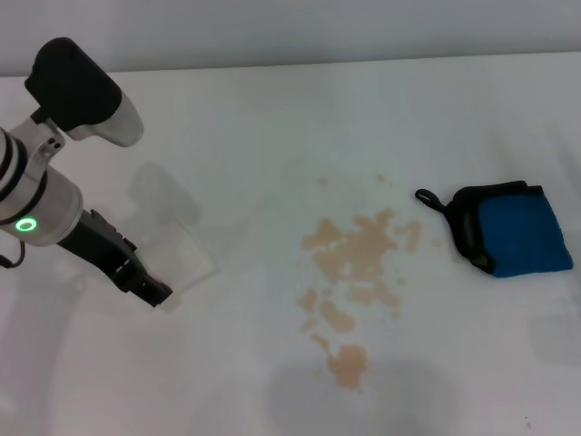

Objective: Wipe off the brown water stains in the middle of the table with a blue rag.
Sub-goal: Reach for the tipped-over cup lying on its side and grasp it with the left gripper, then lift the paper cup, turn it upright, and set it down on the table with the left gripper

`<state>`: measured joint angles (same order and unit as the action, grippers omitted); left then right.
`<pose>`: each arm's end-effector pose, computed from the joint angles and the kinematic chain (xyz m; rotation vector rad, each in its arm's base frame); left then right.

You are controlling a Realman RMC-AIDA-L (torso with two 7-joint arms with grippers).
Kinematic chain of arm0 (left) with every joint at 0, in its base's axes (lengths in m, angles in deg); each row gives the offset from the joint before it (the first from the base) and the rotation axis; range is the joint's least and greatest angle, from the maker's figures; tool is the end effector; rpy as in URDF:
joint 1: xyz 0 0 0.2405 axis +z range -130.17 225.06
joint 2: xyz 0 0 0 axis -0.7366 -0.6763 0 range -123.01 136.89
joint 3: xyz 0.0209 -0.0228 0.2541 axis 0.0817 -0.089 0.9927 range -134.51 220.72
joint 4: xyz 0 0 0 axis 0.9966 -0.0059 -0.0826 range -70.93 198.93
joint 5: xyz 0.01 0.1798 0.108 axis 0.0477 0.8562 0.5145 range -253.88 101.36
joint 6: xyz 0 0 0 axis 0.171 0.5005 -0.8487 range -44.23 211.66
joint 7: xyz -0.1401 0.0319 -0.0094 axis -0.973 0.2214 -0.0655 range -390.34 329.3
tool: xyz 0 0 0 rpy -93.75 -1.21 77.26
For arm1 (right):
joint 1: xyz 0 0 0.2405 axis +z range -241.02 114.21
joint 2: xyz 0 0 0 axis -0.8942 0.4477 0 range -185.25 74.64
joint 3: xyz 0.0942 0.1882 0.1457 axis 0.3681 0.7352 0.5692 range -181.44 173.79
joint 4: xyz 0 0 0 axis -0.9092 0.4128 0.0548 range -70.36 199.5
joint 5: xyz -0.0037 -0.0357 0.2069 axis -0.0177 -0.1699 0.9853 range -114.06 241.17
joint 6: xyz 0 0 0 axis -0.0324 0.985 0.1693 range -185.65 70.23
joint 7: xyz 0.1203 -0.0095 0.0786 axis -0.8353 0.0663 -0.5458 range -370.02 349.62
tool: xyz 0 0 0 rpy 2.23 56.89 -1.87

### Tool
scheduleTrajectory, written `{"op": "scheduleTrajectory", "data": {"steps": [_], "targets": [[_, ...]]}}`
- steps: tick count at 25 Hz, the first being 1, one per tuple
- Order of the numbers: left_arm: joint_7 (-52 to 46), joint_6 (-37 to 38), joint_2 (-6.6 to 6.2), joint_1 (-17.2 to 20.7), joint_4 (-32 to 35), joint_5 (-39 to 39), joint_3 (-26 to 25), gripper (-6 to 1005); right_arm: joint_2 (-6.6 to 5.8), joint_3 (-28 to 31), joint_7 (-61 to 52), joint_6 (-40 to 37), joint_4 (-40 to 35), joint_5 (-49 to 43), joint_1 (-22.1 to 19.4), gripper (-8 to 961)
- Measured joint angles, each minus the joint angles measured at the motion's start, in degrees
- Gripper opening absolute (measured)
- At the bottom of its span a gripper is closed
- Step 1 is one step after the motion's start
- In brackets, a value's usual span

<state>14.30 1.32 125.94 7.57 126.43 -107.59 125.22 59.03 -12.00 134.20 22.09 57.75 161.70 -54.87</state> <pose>-0.1961 0.3663 -0.0341 -2.7249 -0.7144 0.6339 0.4288 0.2117 0.0647 -1.4891 0.7466 0.7046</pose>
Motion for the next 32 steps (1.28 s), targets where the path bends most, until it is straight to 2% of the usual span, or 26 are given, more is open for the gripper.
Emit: {"op": "scheduleTrajectory", "data": {"steps": [16,23,29,32], "targets": [[1.73,5.54,0.09,0.06,-5.48,-1.05,0.24,852,0.00,0.01,0.00,-0.22,-0.21,-0.50,0.50,812],[1.76,6.86,0.09,0.20,-5.73,-1.18,0.25,839,0.00,0.01,0.00,-0.50,-0.20,-0.50,0.53,812],[1.87,8.41,0.10,1.01,-4.50,-1.49,0.24,723,0.00,0.01,0.00,-0.53,-0.14,-0.50,0.61,812],[2.01,10.23,0.16,2.69,-1.87,-2.90,0.52,717,0.00,-0.25,0.00,-0.53,-0.19,-0.50,0.68,812]]}}
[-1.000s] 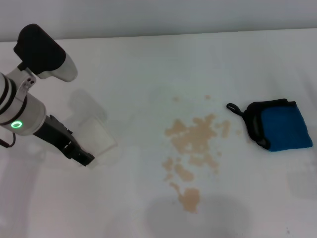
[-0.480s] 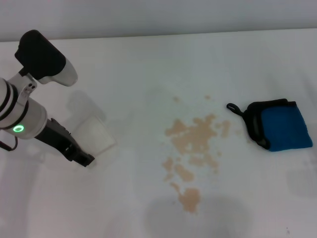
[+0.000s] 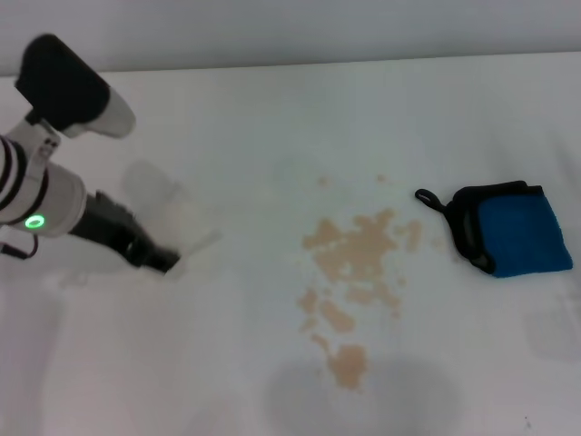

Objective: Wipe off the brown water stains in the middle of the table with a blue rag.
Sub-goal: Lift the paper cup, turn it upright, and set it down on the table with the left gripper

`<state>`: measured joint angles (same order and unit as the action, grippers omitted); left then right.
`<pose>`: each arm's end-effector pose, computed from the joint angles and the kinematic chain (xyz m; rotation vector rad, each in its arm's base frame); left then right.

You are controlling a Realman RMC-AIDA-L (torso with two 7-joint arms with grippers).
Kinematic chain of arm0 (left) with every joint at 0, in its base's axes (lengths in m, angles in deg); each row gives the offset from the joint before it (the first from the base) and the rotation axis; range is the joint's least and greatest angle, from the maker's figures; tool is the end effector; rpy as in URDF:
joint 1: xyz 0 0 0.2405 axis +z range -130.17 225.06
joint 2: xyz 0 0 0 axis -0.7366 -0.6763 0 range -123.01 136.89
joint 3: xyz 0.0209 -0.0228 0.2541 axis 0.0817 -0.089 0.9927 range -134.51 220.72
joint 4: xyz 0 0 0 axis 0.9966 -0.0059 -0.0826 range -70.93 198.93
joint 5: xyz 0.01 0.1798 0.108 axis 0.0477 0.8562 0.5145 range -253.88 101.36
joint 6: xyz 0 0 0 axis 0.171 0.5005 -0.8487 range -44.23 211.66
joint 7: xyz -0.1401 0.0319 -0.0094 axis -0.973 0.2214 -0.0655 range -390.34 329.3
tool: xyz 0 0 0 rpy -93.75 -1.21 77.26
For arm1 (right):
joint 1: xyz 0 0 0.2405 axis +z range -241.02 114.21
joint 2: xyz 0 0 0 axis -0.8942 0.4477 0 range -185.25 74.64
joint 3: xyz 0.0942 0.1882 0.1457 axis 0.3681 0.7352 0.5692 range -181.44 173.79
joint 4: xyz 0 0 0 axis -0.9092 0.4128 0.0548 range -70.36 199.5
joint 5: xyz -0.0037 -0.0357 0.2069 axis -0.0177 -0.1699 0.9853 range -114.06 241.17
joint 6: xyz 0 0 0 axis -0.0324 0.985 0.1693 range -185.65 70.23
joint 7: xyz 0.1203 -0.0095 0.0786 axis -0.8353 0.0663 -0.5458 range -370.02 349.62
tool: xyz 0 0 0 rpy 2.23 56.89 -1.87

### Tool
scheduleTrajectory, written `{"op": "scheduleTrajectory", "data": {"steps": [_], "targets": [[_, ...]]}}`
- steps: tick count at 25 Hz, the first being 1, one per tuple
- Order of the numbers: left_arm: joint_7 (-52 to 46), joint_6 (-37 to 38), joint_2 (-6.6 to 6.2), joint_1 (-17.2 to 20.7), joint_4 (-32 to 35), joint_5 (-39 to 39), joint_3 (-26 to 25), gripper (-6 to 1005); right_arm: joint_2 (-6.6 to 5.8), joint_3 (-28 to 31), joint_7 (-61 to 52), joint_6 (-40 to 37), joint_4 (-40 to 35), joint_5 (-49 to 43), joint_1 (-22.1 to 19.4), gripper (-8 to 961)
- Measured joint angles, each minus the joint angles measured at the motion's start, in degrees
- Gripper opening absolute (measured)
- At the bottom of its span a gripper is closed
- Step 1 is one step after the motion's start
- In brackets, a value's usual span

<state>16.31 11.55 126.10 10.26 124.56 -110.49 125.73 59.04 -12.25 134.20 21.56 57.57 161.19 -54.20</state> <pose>-0.2070 0.3756 -0.0414 -2.6676 -0.6919 0.4778 0.4270 0.2168 0.0632 -1.5071 0.7435 0.7021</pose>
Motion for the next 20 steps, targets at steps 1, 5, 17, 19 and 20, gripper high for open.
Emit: {"op": "scheduleTrajectory", "data": {"steps": [1,5,17,19,20], "targets": [[0.34,1.44,0.00,1.52,1.93,-1.14,0.30,715,0.00,-0.19,0.00,0.00,-0.07,0.00,0.04,812],[5.97,11.55,0.01,9.52,8.23,-10.63,3.34,706,0.00,-0.46,0.00,0.00,-0.23,0.00,0.23,812],[31.77,44.78,0.02,21.15,1.45,-40.89,18.99,701,0.00,-1.90,0.41,-0.79,-0.55,0.00,1.26,811],[38.87,48.42,0.02,21.76,-0.53,-48.04,20.98,702,0.00,-2.30,0.50,-1.05,-0.70,-0.04,1.26,811],[43.51,49.92,0.02,22.00,-1.82,-53.26,21.84,703,0.00,-2.55,0.50,-1.24,-0.85,-0.05,1.26,811]]}}
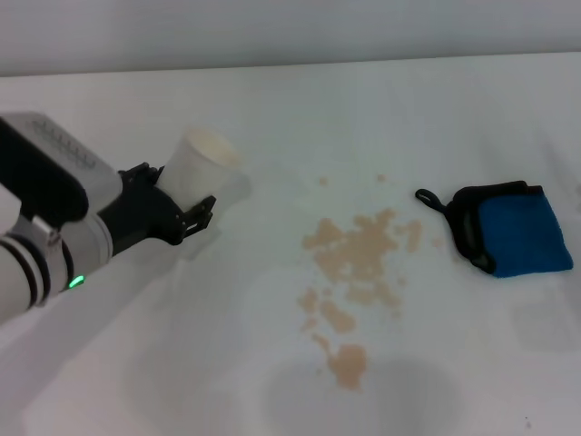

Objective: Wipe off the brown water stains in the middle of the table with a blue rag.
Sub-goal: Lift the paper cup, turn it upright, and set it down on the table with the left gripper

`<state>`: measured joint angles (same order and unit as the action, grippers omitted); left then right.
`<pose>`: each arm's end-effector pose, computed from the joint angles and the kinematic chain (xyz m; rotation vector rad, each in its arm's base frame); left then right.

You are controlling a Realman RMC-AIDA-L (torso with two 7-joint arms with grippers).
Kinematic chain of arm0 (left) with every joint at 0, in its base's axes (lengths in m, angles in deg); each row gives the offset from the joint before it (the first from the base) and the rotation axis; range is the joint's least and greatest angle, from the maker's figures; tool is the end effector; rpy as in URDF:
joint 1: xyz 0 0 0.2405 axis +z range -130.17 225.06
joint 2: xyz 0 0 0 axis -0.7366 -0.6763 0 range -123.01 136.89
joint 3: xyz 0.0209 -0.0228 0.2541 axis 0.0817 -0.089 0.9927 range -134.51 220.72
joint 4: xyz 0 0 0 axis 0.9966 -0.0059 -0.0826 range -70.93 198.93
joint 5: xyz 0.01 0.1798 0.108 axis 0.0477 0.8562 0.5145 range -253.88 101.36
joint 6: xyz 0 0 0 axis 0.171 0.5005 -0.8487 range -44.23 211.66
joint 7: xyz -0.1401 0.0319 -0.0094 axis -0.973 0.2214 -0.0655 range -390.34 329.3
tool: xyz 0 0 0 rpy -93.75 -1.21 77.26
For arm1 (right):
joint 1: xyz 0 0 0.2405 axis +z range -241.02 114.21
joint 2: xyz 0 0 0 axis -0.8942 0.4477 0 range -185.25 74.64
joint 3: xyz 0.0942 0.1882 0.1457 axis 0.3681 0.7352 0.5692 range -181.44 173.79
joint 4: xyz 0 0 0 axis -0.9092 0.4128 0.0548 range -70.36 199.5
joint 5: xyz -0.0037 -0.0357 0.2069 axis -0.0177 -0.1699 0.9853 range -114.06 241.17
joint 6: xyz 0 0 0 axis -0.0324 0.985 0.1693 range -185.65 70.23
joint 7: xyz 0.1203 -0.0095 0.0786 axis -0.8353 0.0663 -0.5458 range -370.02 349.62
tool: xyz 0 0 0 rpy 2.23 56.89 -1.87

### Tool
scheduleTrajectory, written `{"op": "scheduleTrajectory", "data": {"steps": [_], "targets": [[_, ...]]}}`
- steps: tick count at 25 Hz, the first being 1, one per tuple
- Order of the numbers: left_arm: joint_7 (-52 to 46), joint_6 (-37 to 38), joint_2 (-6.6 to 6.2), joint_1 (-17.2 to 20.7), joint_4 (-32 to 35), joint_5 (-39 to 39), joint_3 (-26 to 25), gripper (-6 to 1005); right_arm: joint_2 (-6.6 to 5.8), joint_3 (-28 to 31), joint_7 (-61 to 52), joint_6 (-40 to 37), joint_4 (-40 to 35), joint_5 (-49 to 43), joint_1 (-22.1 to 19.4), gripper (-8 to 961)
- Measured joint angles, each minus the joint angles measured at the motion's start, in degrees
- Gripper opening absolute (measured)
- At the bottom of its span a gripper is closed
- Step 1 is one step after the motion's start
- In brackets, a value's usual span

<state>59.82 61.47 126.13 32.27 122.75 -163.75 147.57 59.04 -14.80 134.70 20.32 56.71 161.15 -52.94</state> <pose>-0.2378 0.3435 -0.0819 -2.3610 -0.4347 -0.2005 0.4229 0.2274 0.0598 -1.5647 0.7222 0.6814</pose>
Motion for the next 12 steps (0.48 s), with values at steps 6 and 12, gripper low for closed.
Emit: {"op": "scheduleTrajectory", "data": {"steps": [6,12], "targets": [[27.94,-2.31,0.35,0.97,-6.95,-30.95,1.22,702,0.00,-0.80,-0.06,-0.42,-0.35,-0.04,-0.01,811],[50.74,-23.15,0.14,-0.48,-22.20,-60.48,1.24,702,-0.03,-0.81,-0.38,-0.42,-0.41,-0.04,-0.18,811]]}}
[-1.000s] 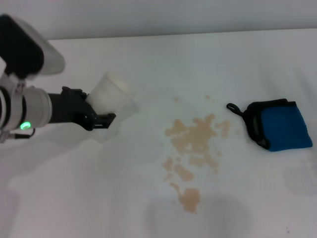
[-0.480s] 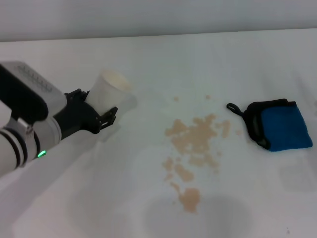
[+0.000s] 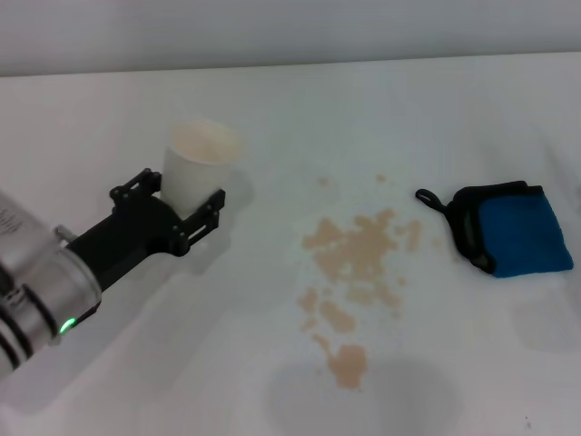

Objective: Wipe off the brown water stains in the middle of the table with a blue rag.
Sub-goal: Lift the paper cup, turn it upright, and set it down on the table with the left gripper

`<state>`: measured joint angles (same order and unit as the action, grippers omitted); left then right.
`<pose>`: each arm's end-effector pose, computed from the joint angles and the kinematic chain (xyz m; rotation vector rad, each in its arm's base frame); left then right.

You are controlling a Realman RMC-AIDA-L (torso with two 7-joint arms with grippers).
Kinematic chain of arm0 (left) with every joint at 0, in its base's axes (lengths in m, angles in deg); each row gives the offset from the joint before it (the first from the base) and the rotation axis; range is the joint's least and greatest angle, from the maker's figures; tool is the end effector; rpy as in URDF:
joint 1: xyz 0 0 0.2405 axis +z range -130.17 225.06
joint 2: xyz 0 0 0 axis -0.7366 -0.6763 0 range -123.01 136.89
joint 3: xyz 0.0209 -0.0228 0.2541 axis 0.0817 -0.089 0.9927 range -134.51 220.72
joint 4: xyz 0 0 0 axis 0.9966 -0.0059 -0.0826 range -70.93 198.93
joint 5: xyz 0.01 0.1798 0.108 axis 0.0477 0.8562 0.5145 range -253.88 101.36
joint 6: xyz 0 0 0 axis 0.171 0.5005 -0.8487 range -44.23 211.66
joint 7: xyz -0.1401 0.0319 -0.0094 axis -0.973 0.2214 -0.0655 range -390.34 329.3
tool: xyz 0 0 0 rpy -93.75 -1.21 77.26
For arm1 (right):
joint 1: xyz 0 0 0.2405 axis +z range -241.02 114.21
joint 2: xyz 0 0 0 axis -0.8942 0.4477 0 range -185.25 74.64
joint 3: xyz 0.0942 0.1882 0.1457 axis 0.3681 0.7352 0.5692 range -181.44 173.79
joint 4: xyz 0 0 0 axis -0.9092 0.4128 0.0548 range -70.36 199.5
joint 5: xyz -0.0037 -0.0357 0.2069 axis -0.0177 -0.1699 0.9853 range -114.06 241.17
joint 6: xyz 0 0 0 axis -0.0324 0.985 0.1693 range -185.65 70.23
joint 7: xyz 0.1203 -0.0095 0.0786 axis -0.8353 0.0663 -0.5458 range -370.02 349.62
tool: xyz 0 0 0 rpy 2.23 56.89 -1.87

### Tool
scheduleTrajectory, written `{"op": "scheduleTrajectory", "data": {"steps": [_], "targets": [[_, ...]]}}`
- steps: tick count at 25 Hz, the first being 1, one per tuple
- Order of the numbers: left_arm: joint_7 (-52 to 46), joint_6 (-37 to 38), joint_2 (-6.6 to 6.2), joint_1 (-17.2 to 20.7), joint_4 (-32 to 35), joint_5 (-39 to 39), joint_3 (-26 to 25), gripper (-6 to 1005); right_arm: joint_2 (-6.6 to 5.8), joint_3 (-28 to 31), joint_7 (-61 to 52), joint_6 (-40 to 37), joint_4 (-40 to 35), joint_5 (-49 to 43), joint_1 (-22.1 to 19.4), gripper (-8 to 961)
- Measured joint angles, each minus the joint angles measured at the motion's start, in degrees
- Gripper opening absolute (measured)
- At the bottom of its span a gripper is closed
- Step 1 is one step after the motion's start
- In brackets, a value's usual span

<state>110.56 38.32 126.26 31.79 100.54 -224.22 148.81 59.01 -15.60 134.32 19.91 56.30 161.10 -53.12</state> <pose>-0.2619 0.3130 -0.0878 -2.2924 -0.4861 -0.6630 0.4240 0.2267 0.0594 -1.5763 0.7277 0.6719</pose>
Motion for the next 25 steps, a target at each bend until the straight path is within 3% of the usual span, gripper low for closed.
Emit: {"op": "scheduleTrajectory", "data": {"steps": [3,9,25], "targets": [[2.34,-4.76,0.04,-1.73,-5.84,-3.41,-0.15,703,-0.02,-0.07,-0.08,0.28,-0.13,0.00,-0.03,812],[4.04,-5.69,0.28,-3.72,-12.54,-4.96,0.09,702,-0.05,-1.44,-0.10,0.44,-0.75,0.00,0.03,812],[4.56,-5.04,0.30,-3.66,-16.33,-6.13,1.13,701,0.03,-2.19,-0.12,0.62,-0.56,0.01,-0.32,811]]}}
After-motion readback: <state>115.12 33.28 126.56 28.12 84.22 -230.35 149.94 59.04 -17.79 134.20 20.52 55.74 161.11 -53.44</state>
